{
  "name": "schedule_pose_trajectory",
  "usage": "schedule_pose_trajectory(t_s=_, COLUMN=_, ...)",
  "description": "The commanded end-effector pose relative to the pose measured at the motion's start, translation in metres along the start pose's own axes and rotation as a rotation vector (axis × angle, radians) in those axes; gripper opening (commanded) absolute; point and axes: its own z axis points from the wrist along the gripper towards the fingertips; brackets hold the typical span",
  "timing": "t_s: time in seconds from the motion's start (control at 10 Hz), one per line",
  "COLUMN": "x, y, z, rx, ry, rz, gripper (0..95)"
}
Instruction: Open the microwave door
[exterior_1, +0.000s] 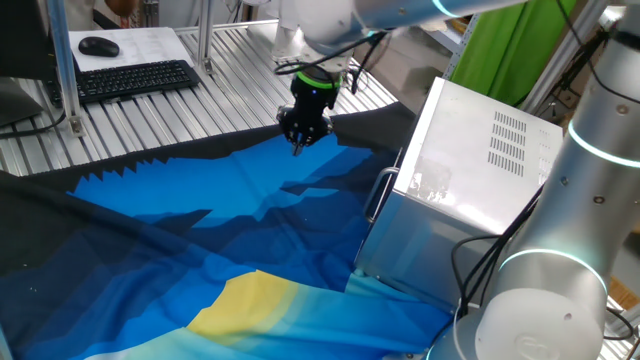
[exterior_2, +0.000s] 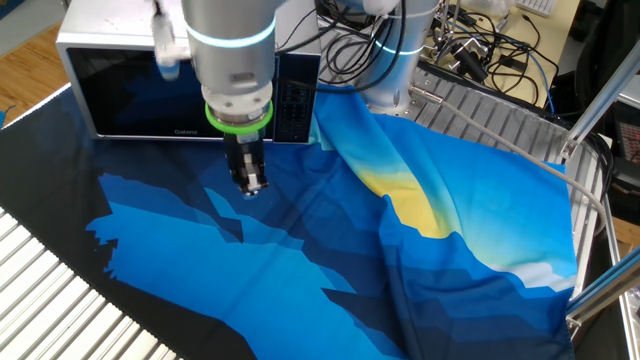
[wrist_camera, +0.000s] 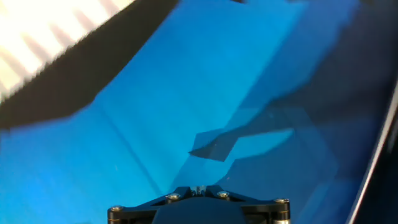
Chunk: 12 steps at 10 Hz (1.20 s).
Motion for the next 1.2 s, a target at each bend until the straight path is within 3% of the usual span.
schedule_pose_trajectory(t_s=0.1, x=0.017, y=-0.004, z=0.009, rx=0.258, ry=0.025, rz=-0.693, gripper=0.0)
schedule_pose_trajectory(t_s=0.2, x=0.02, y=-0.005, z=0.01, rx=0.294, ry=0.039, rz=-0.71, gripper=0.0)
schedule_pose_trajectory(t_s=0.5, x=0.034, y=-0.012, z=0.018, rx=0.301, ry=0.04, rz=-0.709, gripper=0.0)
schedule_pose_trajectory(t_s=1.2, x=0.042, y=-0.016, z=0.022, rx=0.325, ry=0.029, rz=-0.707, gripper=0.0)
